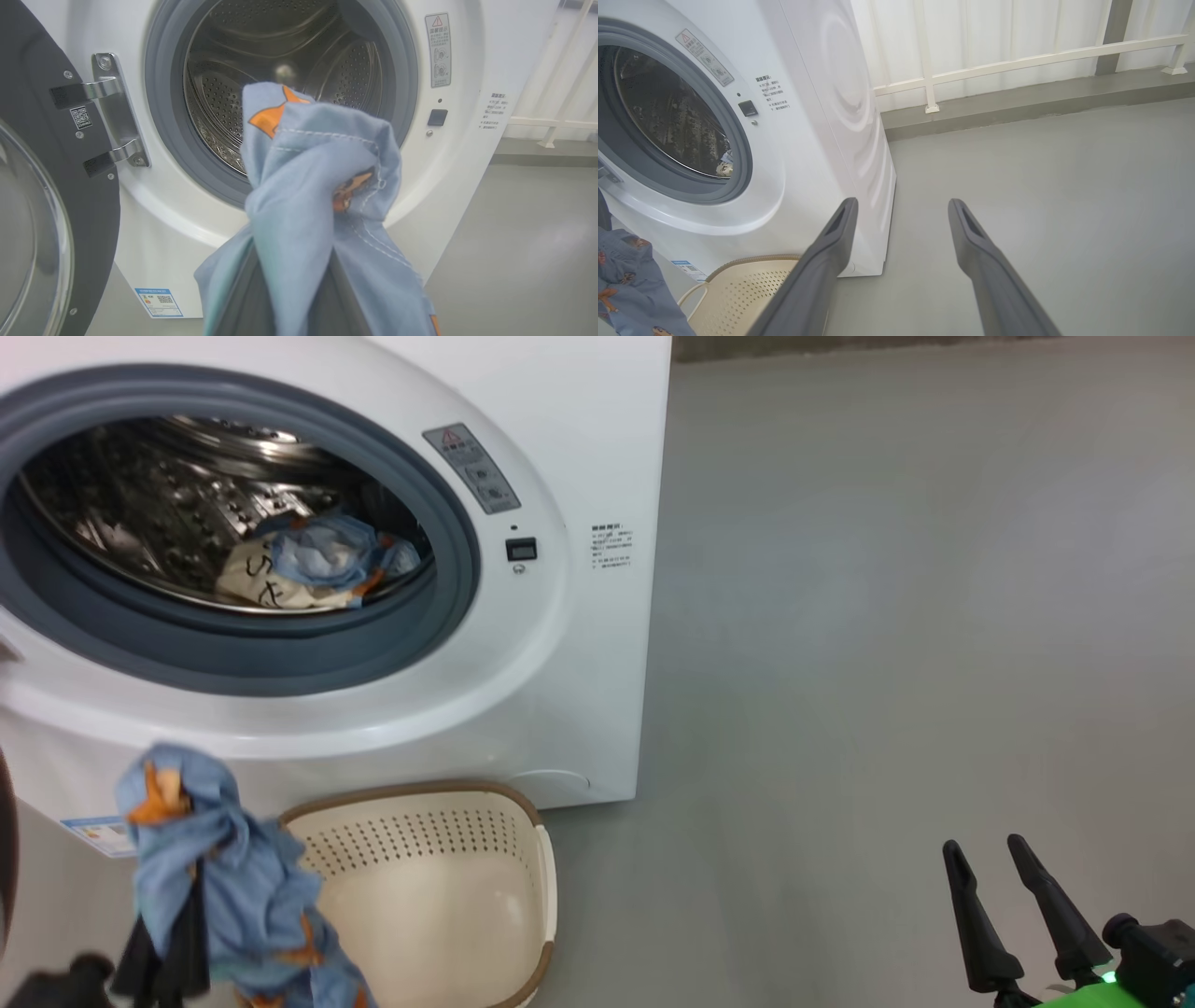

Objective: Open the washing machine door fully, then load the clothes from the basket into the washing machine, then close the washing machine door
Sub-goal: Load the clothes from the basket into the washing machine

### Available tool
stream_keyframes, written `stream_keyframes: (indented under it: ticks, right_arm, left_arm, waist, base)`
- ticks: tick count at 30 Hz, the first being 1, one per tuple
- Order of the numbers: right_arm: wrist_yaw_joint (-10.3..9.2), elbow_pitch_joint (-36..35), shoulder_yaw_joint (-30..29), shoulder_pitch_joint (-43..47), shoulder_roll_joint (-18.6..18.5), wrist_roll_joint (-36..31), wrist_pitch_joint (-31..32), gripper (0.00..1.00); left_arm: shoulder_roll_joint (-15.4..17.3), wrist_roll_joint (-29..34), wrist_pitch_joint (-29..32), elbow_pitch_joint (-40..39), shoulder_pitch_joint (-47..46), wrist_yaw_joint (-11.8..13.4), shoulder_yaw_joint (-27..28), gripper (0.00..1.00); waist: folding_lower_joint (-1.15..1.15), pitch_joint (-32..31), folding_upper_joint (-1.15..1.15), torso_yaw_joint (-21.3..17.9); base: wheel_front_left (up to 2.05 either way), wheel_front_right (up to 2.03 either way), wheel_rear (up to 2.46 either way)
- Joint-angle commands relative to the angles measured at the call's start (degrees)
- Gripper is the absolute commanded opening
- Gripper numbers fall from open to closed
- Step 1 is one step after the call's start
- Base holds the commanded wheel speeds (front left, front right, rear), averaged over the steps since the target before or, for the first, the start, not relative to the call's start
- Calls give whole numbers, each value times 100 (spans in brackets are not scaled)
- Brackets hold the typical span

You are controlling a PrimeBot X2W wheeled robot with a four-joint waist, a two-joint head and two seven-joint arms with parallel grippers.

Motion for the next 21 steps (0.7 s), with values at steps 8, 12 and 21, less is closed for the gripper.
stream_keyframes:
  ticks: [8, 12, 21]
  right_arm:
    - [42, -158, 157, -461, 43, -19, -46, 100]
    - [42, -160, 175, -605, 113, -45, -46, 100]
    - [42, -176, 242, -902, 274, -88, -46, 100]
  left_arm:
    - [470, 7, -62, 231, -1339, 26, 137, 0]
    - [665, -12, -61, 570, -1998, 23, 130, 0]
    - [1057, -168, -32, 1685, -3474, 13, 50, 0]
  waist:
    - [0, 536, 0, -180]
    - [0, 768, 0, -287]
    - [0, 1244, 0, -524]
  base:
    - [0, 0, 0]
    - [0, 0, 0]
    - [0, 0, 0]
